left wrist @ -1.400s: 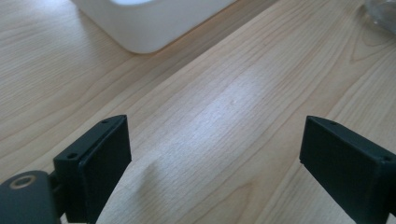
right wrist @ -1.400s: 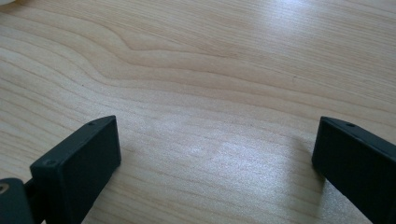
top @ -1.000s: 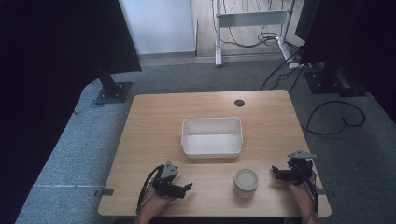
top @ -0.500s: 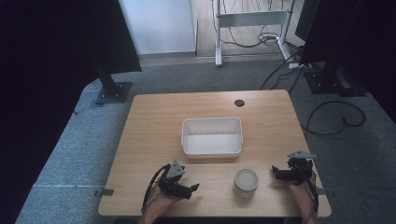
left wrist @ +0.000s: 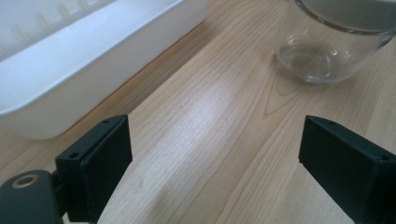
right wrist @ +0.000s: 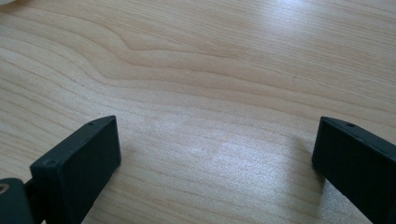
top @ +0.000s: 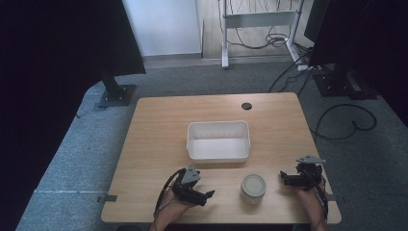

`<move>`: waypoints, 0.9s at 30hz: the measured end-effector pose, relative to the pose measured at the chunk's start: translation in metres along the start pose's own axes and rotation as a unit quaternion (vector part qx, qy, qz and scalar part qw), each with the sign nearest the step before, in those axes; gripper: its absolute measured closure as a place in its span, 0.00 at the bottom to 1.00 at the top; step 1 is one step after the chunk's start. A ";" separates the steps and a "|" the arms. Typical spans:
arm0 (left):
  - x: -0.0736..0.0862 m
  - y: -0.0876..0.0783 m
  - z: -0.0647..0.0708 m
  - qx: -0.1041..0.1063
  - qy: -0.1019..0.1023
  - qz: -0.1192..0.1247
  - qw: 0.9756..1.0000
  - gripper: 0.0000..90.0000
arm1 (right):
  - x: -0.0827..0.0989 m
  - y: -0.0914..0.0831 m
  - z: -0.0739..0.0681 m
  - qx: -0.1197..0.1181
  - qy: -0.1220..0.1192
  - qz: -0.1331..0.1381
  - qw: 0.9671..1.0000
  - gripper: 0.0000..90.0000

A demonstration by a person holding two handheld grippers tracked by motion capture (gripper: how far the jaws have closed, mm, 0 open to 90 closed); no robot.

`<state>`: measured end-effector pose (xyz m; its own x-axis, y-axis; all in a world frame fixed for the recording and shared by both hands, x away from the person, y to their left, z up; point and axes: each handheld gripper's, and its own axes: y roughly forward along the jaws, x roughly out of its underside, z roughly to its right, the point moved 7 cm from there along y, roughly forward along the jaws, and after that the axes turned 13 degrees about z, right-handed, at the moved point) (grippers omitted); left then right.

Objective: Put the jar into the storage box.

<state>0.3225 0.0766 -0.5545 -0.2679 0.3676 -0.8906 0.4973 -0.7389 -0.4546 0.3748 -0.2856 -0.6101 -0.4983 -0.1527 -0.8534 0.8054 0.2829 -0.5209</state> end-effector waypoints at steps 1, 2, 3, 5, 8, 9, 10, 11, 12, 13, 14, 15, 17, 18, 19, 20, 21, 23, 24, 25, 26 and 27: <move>0.000 0.000 0.000 0.000 0.000 0.000 1.000 0.10 | 0.000 0.000 0.000 0.000 0.000 0.000 1.000 0.01; -0.002 0.003 0.003 0.003 0.001 0.001 1.000 0.10 | 0.000 0.000 0.000 0.000 0.000 0.000 1.000 0.01; -0.002 0.003 0.003 0.003 0.001 0.001 1.000 0.09 | 0.000 0.000 0.000 0.000 0.000 0.000 1.000 0.01; -0.005 0.006 0.006 0.006 0.005 0.002 1.000 0.09 | 0.000 0.000 0.000 0.000 0.000 0.000 1.000 0.01; -0.010 0.012 0.012 0.015 0.012 0.002 1.000 0.09 | 0.000 0.000 0.000 0.000 0.000 0.000 1.000 0.01; -0.010 0.012 0.012 0.015 0.012 0.002 1.000 0.09 | 0.000 0.000 0.000 0.000 0.000 0.000 1.000 0.01; -0.011 0.014 0.013 0.018 0.012 0.002 1.000 0.09 | 0.000 0.000 0.000 0.000 0.000 0.000 1.000 0.01; -0.012 0.015 0.015 0.020 0.012 0.002 1.000 0.09 | 0.000 0.000 0.000 0.000 0.000 0.000 1.000 0.01; -0.014 0.019 0.017 0.023 0.015 0.001 1.000 0.08 | 0.000 0.000 0.000 0.000 0.000 0.000 1.000 0.01; -0.015 0.020 0.019 0.025 0.016 0.000 1.000 0.08 | 0.000 0.000 0.000 0.000 0.000 0.000 1.000 0.01; -0.016 0.022 0.020 0.027 0.016 0.001 1.000 0.08 | 0.000 0.000 0.000 0.000 0.000 0.000 1.000 0.01; -0.016 0.022 0.020 0.027 0.016 0.001 1.000 0.08 | 0.000 0.000 0.000 0.000 0.000 0.000 1.000 0.01; -0.018 0.025 0.023 0.031 0.020 0.000 0.999 0.08 | 0.000 0.000 0.000 0.000 0.000 0.000 1.000 0.01; -0.018 0.026 0.025 0.033 0.022 -0.001 0.999 0.08 | 0.000 0.000 0.000 0.000 0.000 0.000 1.000 0.01; -0.019 0.028 0.026 0.036 0.023 -0.001 0.999 0.08 | 0.000 0.000 0.000 0.000 0.000 0.000 1.000 0.01; -0.021 0.030 0.029 0.040 0.024 -0.002 0.999 0.08 | 0.000 0.000 0.000 0.000 0.000 0.000 1.000 0.01; -0.021 0.032 0.030 0.043 0.024 -0.001 0.999 0.08 | 0.000 0.000 0.000 0.000 0.000 0.000 1.000 0.01; -0.022 0.033 0.031 0.045 0.024 -0.002 0.999 0.07 | 0.000 0.000 0.000 0.000 0.000 0.000 1.000 0.01; -0.022 0.036 0.034 0.049 0.024 -0.002 0.998 0.07 | 0.000 0.000 0.000 0.000 0.000 0.000 1.000 0.01; -0.023 0.038 0.035 0.051 0.024 -0.003 0.998 0.07 | 0.000 0.000 0.000 0.000 0.000 0.000 1.000 0.01; -0.023 0.038 0.035 0.051 0.024 -0.003 0.998 0.07 | 0.000 0.000 0.000 0.000 0.000 0.000 1.000 0.01; -0.023 0.041 0.038 0.055 0.027 -0.005 0.998 0.07 | 0.000 0.000 0.000 0.000 0.000 0.000 1.000 0.01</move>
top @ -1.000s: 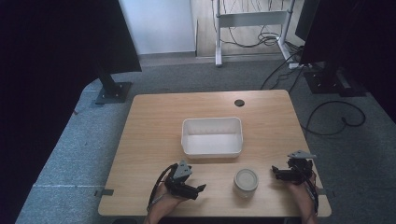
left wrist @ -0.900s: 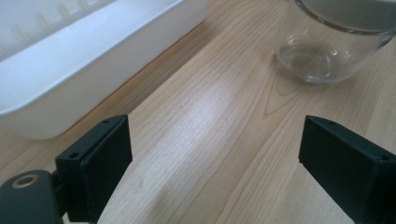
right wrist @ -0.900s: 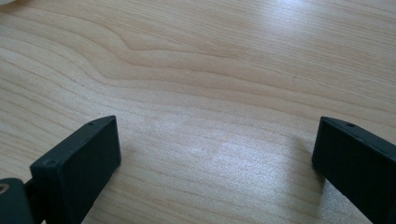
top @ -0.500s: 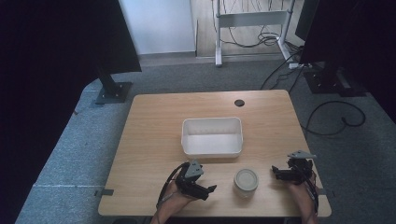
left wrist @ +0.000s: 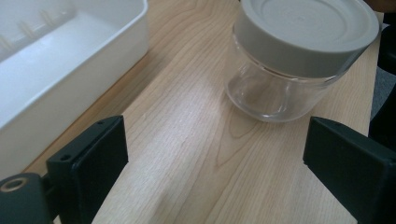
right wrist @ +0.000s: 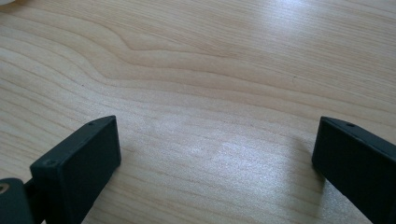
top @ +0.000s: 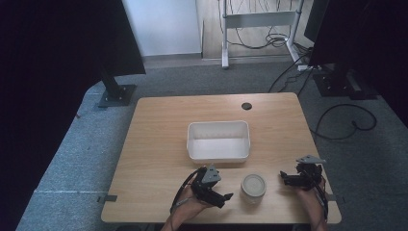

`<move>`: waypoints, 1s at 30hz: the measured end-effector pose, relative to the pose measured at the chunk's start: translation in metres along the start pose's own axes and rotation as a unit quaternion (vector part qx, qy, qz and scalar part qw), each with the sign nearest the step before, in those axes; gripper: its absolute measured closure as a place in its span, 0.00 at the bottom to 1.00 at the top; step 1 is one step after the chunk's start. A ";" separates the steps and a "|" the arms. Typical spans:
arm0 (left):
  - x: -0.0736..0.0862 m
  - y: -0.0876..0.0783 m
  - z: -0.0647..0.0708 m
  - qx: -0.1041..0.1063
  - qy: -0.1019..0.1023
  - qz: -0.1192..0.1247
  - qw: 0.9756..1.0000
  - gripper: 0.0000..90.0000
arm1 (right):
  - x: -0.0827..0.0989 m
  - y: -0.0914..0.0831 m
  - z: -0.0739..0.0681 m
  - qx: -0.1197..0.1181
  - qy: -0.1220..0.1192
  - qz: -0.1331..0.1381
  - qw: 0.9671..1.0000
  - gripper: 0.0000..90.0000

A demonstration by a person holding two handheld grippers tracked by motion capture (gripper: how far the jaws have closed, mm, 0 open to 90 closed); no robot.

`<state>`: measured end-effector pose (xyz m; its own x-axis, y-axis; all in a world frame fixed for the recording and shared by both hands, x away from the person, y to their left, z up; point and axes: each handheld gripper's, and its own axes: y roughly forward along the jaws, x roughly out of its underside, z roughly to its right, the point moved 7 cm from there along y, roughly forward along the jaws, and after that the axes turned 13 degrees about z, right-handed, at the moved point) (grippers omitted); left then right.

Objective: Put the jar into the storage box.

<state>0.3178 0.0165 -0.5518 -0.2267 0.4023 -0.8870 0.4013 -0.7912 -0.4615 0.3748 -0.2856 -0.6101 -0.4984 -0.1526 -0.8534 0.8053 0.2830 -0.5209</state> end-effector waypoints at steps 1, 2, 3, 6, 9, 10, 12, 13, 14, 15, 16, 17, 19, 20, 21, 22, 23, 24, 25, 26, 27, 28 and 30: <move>0.000 0.002 0.001 0.002 0.002 -0.002 1.000 0.07 | 0.000 0.000 0.000 0.000 0.000 0.000 1.000 0.01; 0.000 0.002 0.001 0.002 0.002 -0.002 1.000 0.07 | 0.000 0.000 0.000 0.000 0.000 0.000 1.000 0.01; -0.001 0.004 0.002 0.005 0.003 -0.002 1.000 0.07 | 0.000 0.000 0.000 0.000 0.000 0.000 1.000 0.01; -0.002 0.009 0.006 0.010 0.007 -0.003 1.000 0.07 | 0.000 0.000 0.000 0.000 0.000 0.000 1.000 0.01; -0.004 0.015 0.010 0.017 0.007 -0.003 1.000 0.06 | 0.000 0.000 0.000 0.000 0.000 0.000 1.000 0.01; -0.004 0.017 0.011 0.019 0.007 -0.003 1.000 0.06 | 0.000 0.000 0.000 0.000 0.000 0.000 1.000 0.01; -0.005 0.023 0.014 0.024 0.010 -0.004 1.000 0.06 | 0.000 0.000 0.000 0.000 0.000 0.000 1.000 0.01; -0.005 0.025 0.015 0.026 0.010 -0.005 1.000 0.06 | 0.000 0.000 0.000 0.000 0.000 0.000 1.000 0.01; -0.005 0.025 0.015 0.026 0.010 -0.005 1.000 0.06 | 0.000 0.000 0.000 0.000 0.000 0.000 1.000 0.01; -0.005 0.026 0.017 0.027 0.012 -0.006 1.000 0.06 | 0.000 0.000 0.000 -0.001 0.000 0.000 1.000 0.01; -0.006 0.030 0.019 0.031 0.015 -0.007 0.999 0.06 | 0.000 0.000 0.000 -0.001 0.000 0.000 1.000 0.01; -0.006 0.030 0.019 0.031 0.015 -0.007 0.999 0.06 | 0.000 0.000 0.000 -0.001 0.000 0.000 1.000 0.01; -0.008 0.036 0.024 0.037 0.018 -0.007 0.999 0.06 | 0.000 0.000 0.000 -0.001 0.000 0.000 1.000 0.01; -0.008 0.036 0.024 0.037 0.018 -0.007 0.999 0.06 | 0.000 0.000 0.000 -0.001 0.000 0.000 1.000 0.01; -0.010 0.039 0.027 0.043 0.020 -0.007 0.999 0.06 | 0.000 0.000 0.000 -0.001 0.000 0.000 1.000 0.01; -0.010 0.041 0.028 0.045 0.021 -0.008 0.999 0.05 | 0.000 0.000 0.000 -0.001 0.000 0.000 1.000 0.01; -0.010 0.041 0.028 0.045 0.021 -0.008 0.999 0.05 | 0.000 0.000 0.000 -0.001 0.000 0.000 1.000 0.01; -0.011 0.045 0.031 0.046 0.027 -0.010 0.999 0.05 | 0.000 0.000 0.000 -0.001 0.000 0.000 1.000 0.01; -0.012 0.046 0.033 0.047 0.031 -0.012 0.998 0.05 | 0.000 0.000 0.000 -0.001 -0.001 0.000 1.000 0.01; -0.012 0.046 0.033 0.047 0.031 -0.012 0.998 0.05 | 0.000 0.000 0.000 -0.001 -0.001 0.000 1.000 0.01; -0.013 0.050 0.035 0.047 0.035 -0.013 0.998 0.05 | 0.000 0.000 0.000 -0.001 0.000 0.000 1.000 0.01; -0.013 0.052 0.036 0.048 0.036 -0.014 0.998 0.05 | 0.000 0.000 0.000 -0.001 0.000 0.000 1.000 0.01; -0.014 0.055 0.038 0.050 0.036 -0.014 0.998 0.05 | 0.000 0.000 0.000 -0.001 0.000 0.000 1.000 0.01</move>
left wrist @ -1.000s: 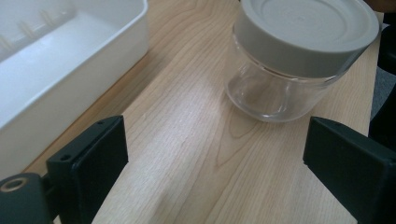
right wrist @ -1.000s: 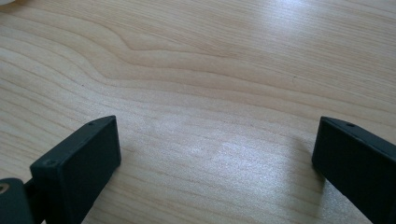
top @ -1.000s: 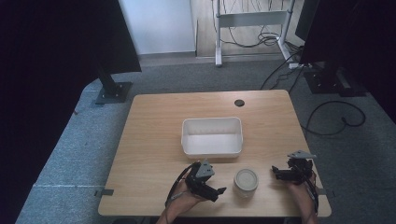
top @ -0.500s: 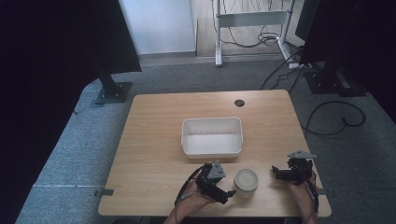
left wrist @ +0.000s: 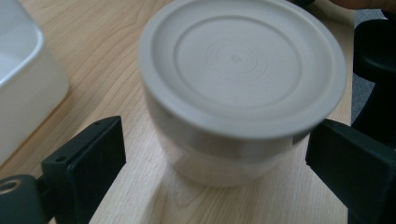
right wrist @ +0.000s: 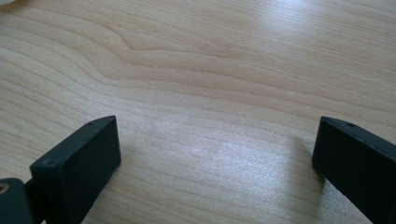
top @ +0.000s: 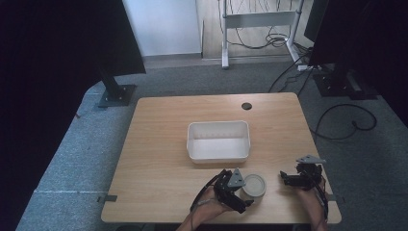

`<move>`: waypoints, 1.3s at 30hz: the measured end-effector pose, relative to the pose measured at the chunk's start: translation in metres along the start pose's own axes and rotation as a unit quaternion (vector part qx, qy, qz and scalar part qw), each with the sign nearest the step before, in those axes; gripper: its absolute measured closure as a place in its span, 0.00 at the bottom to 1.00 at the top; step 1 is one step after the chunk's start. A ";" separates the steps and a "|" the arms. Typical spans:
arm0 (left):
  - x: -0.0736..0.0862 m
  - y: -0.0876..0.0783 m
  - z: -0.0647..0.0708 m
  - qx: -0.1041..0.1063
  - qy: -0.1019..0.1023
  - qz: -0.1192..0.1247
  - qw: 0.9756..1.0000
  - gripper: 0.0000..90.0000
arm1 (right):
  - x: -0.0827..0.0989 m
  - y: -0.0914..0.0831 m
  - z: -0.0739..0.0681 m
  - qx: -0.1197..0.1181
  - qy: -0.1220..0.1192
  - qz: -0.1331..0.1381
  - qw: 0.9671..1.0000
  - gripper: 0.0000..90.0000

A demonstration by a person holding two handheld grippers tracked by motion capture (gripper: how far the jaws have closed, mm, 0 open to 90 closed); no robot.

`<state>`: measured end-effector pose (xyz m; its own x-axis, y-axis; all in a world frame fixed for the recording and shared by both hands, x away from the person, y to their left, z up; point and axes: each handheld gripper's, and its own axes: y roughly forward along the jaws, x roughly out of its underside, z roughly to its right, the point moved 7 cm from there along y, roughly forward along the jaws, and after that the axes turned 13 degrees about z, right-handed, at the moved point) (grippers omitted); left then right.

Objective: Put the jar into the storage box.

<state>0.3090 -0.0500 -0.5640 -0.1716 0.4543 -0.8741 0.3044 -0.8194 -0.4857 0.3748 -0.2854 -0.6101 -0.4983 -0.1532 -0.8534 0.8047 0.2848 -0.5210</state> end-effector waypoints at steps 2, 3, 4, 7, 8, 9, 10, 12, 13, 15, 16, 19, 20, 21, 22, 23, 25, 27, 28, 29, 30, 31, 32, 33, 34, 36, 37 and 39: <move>0.000 0.002 0.001 0.000 -0.001 0.000 1.000 0.06 | 0.000 0.000 0.000 0.000 0.000 0.000 1.000 0.01; 0.000 0.004 0.001 -0.001 0.003 -0.004 1.000 0.06 | 0.000 0.000 0.000 0.000 0.000 0.000 1.000 0.01; 0.000 0.004 0.001 -0.001 0.003 -0.004 1.000 0.06 | 0.000 0.000 0.000 0.000 0.000 0.000 1.000 0.01; -0.001 0.010 0.003 0.000 0.005 -0.007 1.000 0.06 | 0.000 0.000 0.000 0.000 0.000 0.000 1.000 0.01; -0.001 0.010 0.003 0.000 0.005 -0.007 1.000 0.06 | 0.000 0.000 0.000 0.000 0.000 0.000 1.000 0.01; -0.002 0.013 0.005 0.000 0.007 -0.008 1.000 0.07 | 0.000 0.000 0.000 0.000 0.000 0.000 1.000 0.01; -0.002 0.013 0.005 0.000 0.007 -0.008 1.000 0.07 | 0.000 0.000 0.000 0.000 0.000 0.000 1.000 0.01; -0.003 0.016 0.006 -0.002 0.007 -0.010 1.000 0.08 | 0.000 0.000 0.000 0.000 0.000 0.000 1.000 0.01; -0.003 0.018 0.006 -0.004 0.005 -0.010 1.000 0.08 | 0.000 0.000 0.000 0.000 0.000 0.000 1.000 0.01; -0.003 0.021 0.006 -0.006 0.002 -0.009 1.000 0.09 | 0.000 0.000 0.000 0.000 0.000 0.000 1.000 0.01; -0.003 0.022 0.006 -0.007 0.002 -0.010 1.000 0.09 | 0.000 0.000 0.000 0.000 0.000 0.000 1.000 0.01; -0.004 0.027 0.006 -0.011 0.004 -0.013 1.000 0.10 | 0.000 0.000 0.000 0.000 0.000 0.000 1.000 0.01; -0.004 0.029 0.006 -0.012 0.005 -0.014 1.000 0.10 | 0.000 0.000 0.000 0.000 0.000 0.000 1.000 0.01; -0.004 0.031 0.006 -0.013 0.004 -0.016 1.000 0.10 | 0.000 0.000 0.000 -0.001 -0.001 0.000 1.000 0.01; -0.004 0.031 0.006 -0.013 0.004 -0.016 1.000 0.10 | 0.000 0.000 0.000 -0.001 -0.001 0.000 1.000 0.01; -0.005 0.032 0.006 -0.016 0.004 -0.014 1.000 0.10 | 0.000 0.000 0.000 -0.001 -0.001 0.000 1.000 0.01; -0.005 0.033 0.006 -0.017 0.004 -0.014 1.000 0.11 | 0.000 0.000 0.000 -0.001 -0.001 0.000 1.000 0.01; -0.005 0.032 0.007 -0.019 0.003 -0.015 1.000 0.11 | 0.000 0.000 0.000 -0.001 -0.001 0.000 1.000 0.01; -0.005 0.032 0.007 -0.020 0.002 -0.016 1.000 0.11 | 0.000 0.000 0.000 -0.001 -0.001 0.000 1.000 0.01; -0.005 0.032 0.007 -0.022 -0.001 -0.016 1.000 0.11 | 0.000 0.000 0.000 -0.001 -0.001 0.000 1.000 0.01; -0.005 0.032 0.007 -0.022 -0.002 -0.016 1.000 0.11 | 0.000 0.000 0.000 -0.001 -0.001 0.000 1.000 0.01; -0.005 0.031 0.007 -0.022 -0.002 -0.017 1.000 0.11 | 0.000 0.000 0.000 -0.001 -0.001 0.000 1.000 0.01; -0.005 0.031 0.006 -0.023 -0.002 -0.018 1.000 0.11 | 0.000 0.000 0.000 -0.001 -0.001 0.000 1.000 0.01; -0.005 0.030 0.006 -0.022 -0.002 -0.020 1.000 0.11 | 0.000 0.000 0.000 -0.002 -0.001 0.000 1.000 0.01; -0.005 0.030 0.006 -0.022 -0.002 -0.020 1.000 0.11 | 0.000 0.000 0.000 -0.002 -0.001 0.000 1.000 0.01; -0.005 0.030 0.006 -0.022 -0.002 -0.020 1.000 0.11 | 0.000 0.000 0.000 -0.002 -0.001 0.000 1.000 0.01; -0.006 0.029 0.006 -0.022 -0.002 -0.019 1.000 0.11 | 0.000 0.000 0.000 -0.002 -0.001 0.000 1.000 0.01; -0.007 0.028 0.006 -0.022 -0.001 -0.017 1.000 0.11 | 0.000 0.000 0.000 -0.002 -0.001 0.000 1.000 0.01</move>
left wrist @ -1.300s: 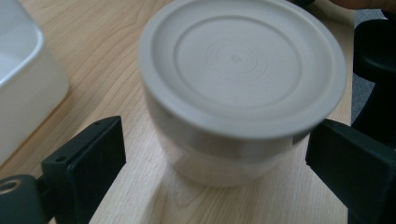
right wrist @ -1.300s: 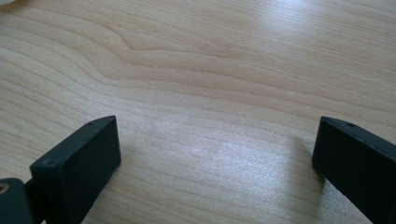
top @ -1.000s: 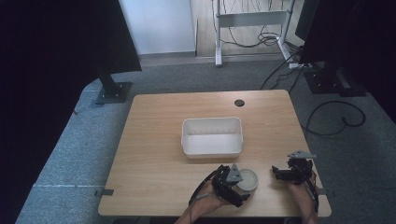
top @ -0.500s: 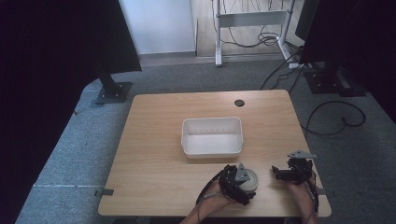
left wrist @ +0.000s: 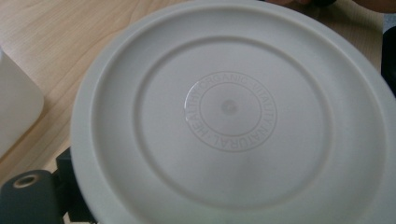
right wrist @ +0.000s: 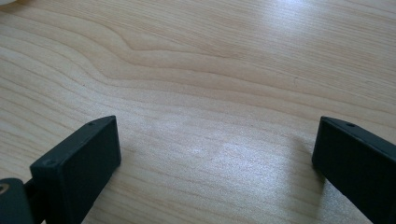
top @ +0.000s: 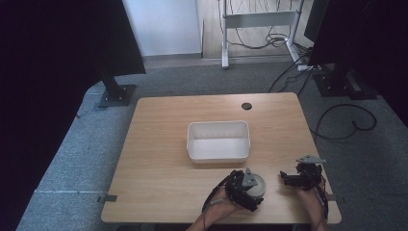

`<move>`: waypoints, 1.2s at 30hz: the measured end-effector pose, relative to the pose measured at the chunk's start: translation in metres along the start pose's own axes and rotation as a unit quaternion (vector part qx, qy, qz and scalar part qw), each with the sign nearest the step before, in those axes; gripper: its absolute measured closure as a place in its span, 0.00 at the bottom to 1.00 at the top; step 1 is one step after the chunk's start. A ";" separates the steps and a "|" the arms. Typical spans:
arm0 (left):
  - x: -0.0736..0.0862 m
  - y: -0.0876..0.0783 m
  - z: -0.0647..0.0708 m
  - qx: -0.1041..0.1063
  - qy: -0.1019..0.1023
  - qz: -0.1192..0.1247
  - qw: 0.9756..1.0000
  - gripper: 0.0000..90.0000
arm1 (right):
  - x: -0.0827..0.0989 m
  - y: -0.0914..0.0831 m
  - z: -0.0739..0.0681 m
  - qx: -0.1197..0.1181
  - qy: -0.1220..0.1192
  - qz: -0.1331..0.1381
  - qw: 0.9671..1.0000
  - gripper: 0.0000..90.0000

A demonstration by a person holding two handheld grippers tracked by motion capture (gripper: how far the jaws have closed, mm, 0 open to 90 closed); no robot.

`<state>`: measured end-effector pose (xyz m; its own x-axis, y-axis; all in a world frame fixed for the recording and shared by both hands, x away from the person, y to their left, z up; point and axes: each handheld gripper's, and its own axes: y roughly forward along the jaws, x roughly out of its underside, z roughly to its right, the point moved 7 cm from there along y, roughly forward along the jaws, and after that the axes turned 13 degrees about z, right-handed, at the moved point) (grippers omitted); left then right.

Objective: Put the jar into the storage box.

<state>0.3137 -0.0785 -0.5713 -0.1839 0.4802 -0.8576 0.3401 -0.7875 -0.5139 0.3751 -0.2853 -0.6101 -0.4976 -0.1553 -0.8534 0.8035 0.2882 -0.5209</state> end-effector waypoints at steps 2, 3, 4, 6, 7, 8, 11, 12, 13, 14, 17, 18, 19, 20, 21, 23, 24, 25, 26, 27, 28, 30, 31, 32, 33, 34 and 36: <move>-0.001 -0.001 0.000 0.000 0.002 0.001 1.000 0.11 | 0.000 0.000 0.000 0.000 0.000 0.000 1.000 0.01; -0.003 -0.003 -0.001 -0.002 0.005 0.001 1.000 0.11 | 0.000 0.000 0.000 0.000 0.000 0.000 1.000 0.01; -0.004 -0.004 -0.001 -0.003 0.005 0.002 1.000 0.11 | 0.000 0.000 0.000 0.000 0.000 0.000 1.000 0.01; -0.004 -0.005 -0.002 -0.004 0.007 0.002 1.000 0.11 | 0.000 0.000 0.000 0.000 0.000 0.000 1.000 0.01; -0.005 -0.007 -0.003 -0.006 0.008 0.001 1.000 0.11 | 0.000 0.000 0.000 0.000 0.000 0.000 1.000 0.01; -0.005 -0.007 -0.003 -0.006 0.008 0.001 1.000 0.11 | 0.000 0.000 0.000 0.000 0.000 0.000 1.000 0.01; -0.007 -0.009 -0.005 -0.011 0.008 0.002 1.000 0.11 | 0.000 0.000 0.000 0.000 0.000 0.000 1.000 0.01; -0.007 -0.010 -0.006 -0.012 0.008 0.002 1.000 0.11 | 0.000 0.000 0.000 0.000 0.000 0.000 1.000 0.01; -0.008 -0.012 -0.008 -0.014 0.010 0.003 1.000 0.11 | 0.000 0.000 0.000 0.000 0.000 0.000 1.000 0.01; -0.009 -0.013 -0.009 -0.015 0.010 0.003 1.000 0.11 | 0.000 0.000 0.000 0.000 0.000 0.000 1.000 0.01; -0.010 -0.015 -0.010 -0.017 0.010 0.004 1.000 0.11 | 0.000 0.000 0.000 0.000 0.000 0.000 1.000 0.01; -0.010 -0.016 -0.011 -0.018 0.009 0.005 1.000 0.11 | 0.000 0.000 0.000 0.000 0.000 0.000 1.000 0.01; -0.011 -0.017 -0.012 -0.019 0.009 0.005 1.000 0.11 | 0.000 0.000 0.000 0.000 0.000 0.000 1.000 0.01; -0.011 -0.018 -0.013 -0.021 0.009 0.006 1.000 0.11 | 0.000 0.000 0.000 0.000 0.000 0.000 1.000 0.01; -0.012 -0.019 -0.014 -0.022 0.009 0.005 1.000 0.11 | 0.000 0.000 0.000 0.000 0.000 0.000 1.000 0.01; -0.013 -0.022 -0.017 -0.026 0.007 0.006 1.000 0.11 | 0.000 0.000 0.000 0.000 0.000 0.000 1.000 0.01; -0.013 -0.022 -0.017 -0.026 0.007 0.006 1.000 0.11 | 0.000 0.000 0.000 0.000 0.000 0.000 1.000 0.01; -0.013 -0.023 -0.019 -0.027 0.008 0.006 1.000 0.11 | 0.000 0.000 0.000 0.000 0.000 0.000 1.000 0.01; -0.014 -0.024 -0.020 -0.029 0.007 0.006 1.000 0.11 | 0.000 0.000 0.000 0.000 0.000 0.000 1.000 0.01; -0.014 -0.026 -0.022 -0.031 0.007 0.005 0.999 0.11 | 0.000 0.000 0.000 0.000 0.000 0.000 1.000 0.01; -0.014 -0.027 -0.024 -0.034 0.007 0.005 0.999 0.11 | 0.000 0.000 0.000 0.000 0.000 0.000 1.000 0.01; -0.015 -0.030 -0.027 -0.037 0.007 0.005 0.999 0.11 | 0.000 0.000 0.000 0.000 0.000 0.000 1.000 0.01; -0.016 -0.031 -0.028 -0.039 0.006 0.007 0.999 0.11 | 0.000 0.000 0.000 0.000 0.000 0.000 1.000 0.01; -0.017 -0.033 -0.030 -0.041 0.006 0.007 0.999 0.11 | 0.000 0.000 0.000 0.000 0.000 0.000 1.000 0.01; -0.018 -0.034 -0.032 -0.043 0.005 0.008 0.999 0.11 | 0.000 0.000 0.000 0.000 0.000 0.000 1.000 0.01; -0.018 -0.036 -0.033 -0.045 0.004 0.009 0.999 0.11 | 0.000 0.000 0.000 0.000 0.000 0.000 1.000 0.01; -0.020 -0.039 -0.037 -0.048 0.003 0.011 0.999 0.11 | 0.000 0.000 0.000 0.000 0.000 0.000 1.000 0.01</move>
<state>0.3380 -0.0431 -0.5339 -0.1705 0.4661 -0.8681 0.4302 -0.7574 -0.4912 0.3751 -0.2853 -0.6100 -0.4976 -0.1553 -0.8534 0.8034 0.2883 -0.5209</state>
